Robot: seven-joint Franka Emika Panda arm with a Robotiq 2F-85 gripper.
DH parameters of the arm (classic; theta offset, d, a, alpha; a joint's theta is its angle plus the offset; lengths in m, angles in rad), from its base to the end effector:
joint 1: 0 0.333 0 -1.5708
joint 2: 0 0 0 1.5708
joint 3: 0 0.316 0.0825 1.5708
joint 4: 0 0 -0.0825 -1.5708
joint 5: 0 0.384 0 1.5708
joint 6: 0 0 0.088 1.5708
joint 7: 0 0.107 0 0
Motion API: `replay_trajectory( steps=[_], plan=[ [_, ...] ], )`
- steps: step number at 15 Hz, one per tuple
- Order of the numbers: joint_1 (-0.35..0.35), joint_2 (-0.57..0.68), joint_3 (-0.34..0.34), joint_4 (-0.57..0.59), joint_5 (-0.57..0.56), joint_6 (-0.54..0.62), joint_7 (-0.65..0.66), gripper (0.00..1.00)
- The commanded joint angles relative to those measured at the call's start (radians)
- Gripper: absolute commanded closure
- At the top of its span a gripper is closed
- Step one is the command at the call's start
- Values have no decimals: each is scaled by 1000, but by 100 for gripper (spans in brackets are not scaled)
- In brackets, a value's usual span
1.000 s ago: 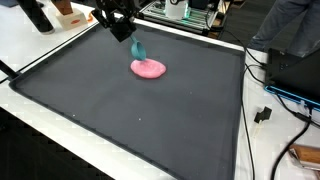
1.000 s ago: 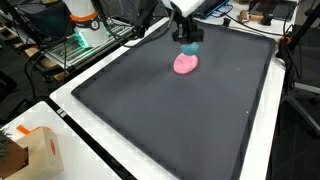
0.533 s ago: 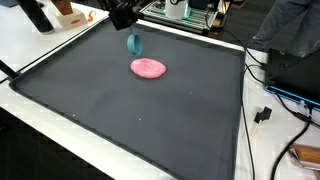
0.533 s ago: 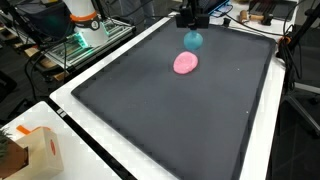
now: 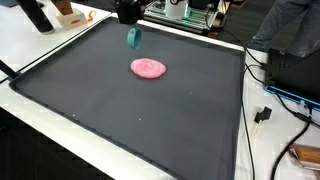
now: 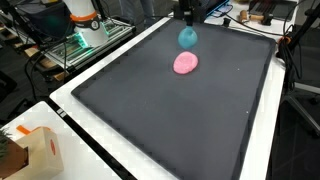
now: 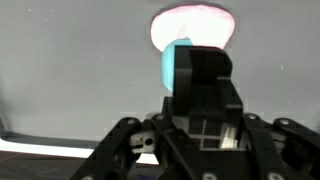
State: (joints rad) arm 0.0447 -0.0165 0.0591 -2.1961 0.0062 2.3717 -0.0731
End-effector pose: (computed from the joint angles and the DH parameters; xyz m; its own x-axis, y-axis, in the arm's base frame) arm 0.5433 0.0567 0.4101 0.9668 0.1699 0.1907 0.1711 -0.9852 0.0098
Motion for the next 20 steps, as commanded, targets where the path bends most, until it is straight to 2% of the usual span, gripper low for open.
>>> replay_trajectory(
  steps=[1, 4, 6, 7, 15, 16, 19, 20],
  plan=[
    [17, -38, 16, -32, -93, -22, 115, 75],
    [27, -40, 28, -33, -131, -29, 170, 75],
    [30, -39, 29, -26, -103, -42, 151, 75],
    [27, -9, 26, -7, -100, -12, 137, 50],
    [27, -13, 28, -7, -100, -21, 137, 50],
    [27, -13, 28, -7, -100, -21, 137, 75],
    [45, -24, 52, 16, -209, -74, 202, 75],
    [52, -22, 65, 26, -277, -96, 254, 75]
  ],
)
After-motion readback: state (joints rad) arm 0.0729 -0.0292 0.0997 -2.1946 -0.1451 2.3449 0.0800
